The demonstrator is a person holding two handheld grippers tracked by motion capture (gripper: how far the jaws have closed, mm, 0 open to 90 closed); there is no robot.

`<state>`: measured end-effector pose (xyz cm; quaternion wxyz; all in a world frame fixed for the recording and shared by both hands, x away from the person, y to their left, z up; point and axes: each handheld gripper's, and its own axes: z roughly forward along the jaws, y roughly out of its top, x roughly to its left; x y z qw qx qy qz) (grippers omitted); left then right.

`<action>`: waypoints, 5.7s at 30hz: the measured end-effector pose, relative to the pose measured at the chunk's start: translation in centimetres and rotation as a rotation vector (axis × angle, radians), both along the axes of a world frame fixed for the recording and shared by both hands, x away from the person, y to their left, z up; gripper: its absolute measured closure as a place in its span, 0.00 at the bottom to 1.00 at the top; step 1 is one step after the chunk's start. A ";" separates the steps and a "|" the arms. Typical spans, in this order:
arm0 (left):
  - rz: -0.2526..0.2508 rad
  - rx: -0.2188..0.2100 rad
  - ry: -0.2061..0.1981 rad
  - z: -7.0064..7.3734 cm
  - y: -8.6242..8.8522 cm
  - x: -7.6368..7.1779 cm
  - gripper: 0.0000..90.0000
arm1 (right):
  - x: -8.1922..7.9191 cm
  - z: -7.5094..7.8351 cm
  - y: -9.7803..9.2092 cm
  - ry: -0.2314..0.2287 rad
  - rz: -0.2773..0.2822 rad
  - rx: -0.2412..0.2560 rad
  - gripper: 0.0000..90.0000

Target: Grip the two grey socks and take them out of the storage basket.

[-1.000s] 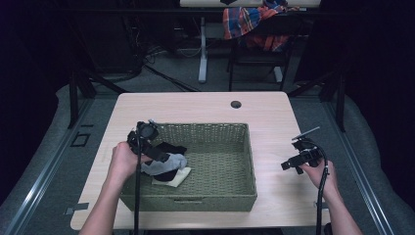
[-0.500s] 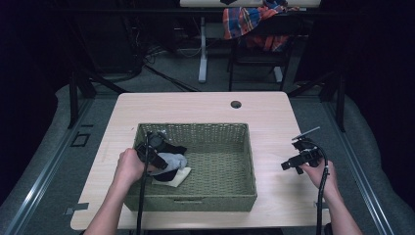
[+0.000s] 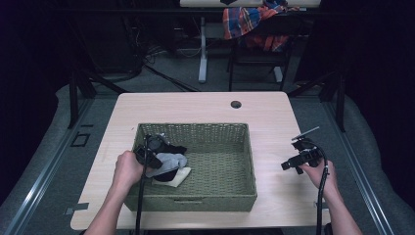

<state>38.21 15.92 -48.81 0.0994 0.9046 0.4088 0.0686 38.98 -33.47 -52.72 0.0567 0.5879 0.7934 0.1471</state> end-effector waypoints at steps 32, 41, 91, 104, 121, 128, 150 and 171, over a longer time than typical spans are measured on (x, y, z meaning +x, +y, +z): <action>0.052 -0.175 -0.141 5.0 2.7 -0.8 0.94 | 0.1 0.0 0.0 0.010 0.001 0.003 0.14; 0.070 -0.188 -0.173 6.2 3.5 -1.0 0.94 | 0.0 0.2 0.0 -0.008 -0.006 0.006 0.15; 0.429 -0.227 -0.303 8.1 15.8 -2.5 0.94 | 0.1 0.2 0.1 0.002 0.009 0.000 0.14; 0.476 -0.255 -0.219 3.5 18.0 -1.3 0.94 | 0.0 0.2 0.2 0.001 0.012 0.000 0.14; 0.486 -0.207 -0.098 -1.4 17.8 0.1 0.93 | 0.0 0.1 0.4 0.004 0.013 0.003 0.14; 0.479 -0.181 -0.055 -2.6 17.4 0.5 0.92 | 0.1 0.0 0.4 0.008 0.014 0.004 0.15; 0.528 -0.231 -0.109 -0.4 18.1 0.1 0.18 | 0.1 -0.1 0.3 0.013 0.021 0.003 0.14; 0.232 -0.205 -0.332 7.4 8.3 -1.4 0.01 | 0.1 0.0 0.3 0.017 0.025 0.006 0.14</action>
